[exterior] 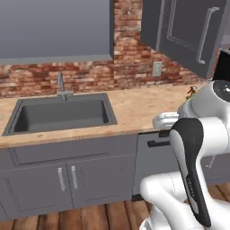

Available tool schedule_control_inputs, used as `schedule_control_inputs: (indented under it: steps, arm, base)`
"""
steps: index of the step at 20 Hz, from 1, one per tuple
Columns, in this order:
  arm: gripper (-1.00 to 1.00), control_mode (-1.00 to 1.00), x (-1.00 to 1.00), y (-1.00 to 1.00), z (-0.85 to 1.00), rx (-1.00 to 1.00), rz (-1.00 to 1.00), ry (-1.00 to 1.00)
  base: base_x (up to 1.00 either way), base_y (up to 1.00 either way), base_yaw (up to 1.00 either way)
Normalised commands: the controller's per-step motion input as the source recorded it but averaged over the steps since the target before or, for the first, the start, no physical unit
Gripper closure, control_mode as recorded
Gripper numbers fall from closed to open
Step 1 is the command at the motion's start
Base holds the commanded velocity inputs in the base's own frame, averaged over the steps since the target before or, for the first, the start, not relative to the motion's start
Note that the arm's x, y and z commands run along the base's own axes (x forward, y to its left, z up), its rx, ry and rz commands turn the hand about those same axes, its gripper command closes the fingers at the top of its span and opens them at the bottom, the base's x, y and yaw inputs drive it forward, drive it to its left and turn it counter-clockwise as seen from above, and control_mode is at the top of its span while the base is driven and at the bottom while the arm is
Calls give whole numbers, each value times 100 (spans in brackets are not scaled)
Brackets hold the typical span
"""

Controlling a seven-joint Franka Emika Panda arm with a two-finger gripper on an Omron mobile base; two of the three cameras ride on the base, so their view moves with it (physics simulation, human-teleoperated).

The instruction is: Grab the spray bottle from the cabinet, then place it next to the cutting board for sanitizing. Then grab the dish brush from the countertop next to the sink and place it next to the cutting board.

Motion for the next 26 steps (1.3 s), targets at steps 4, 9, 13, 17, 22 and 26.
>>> schedule_control_inputs:
  steps: [4, 9, 13, 17, 22, 26]
  arm:
    - [-100, 100, 0, 0, 0, 0, 0, 0]
    - [-100, 100, 0, 0, 0, 0, 0, 0]
    - [-100, 100, 0, 0, 0, 0, 0, 0]
    - [-100, 100, 0, 0, 0, 0, 0, 0]
    - [-100, 100, 0, 0, 0, 0, 0, 0]
    - [-100, 100, 0, 0, 0, 0, 0, 0]
  base:
    - [46, 100, 0]
    - [63, 100, 0]
    - [80, 100, 0]
    - [79, 100, 5]
    - [49, 95, 19]
    - [46, 13, 27]
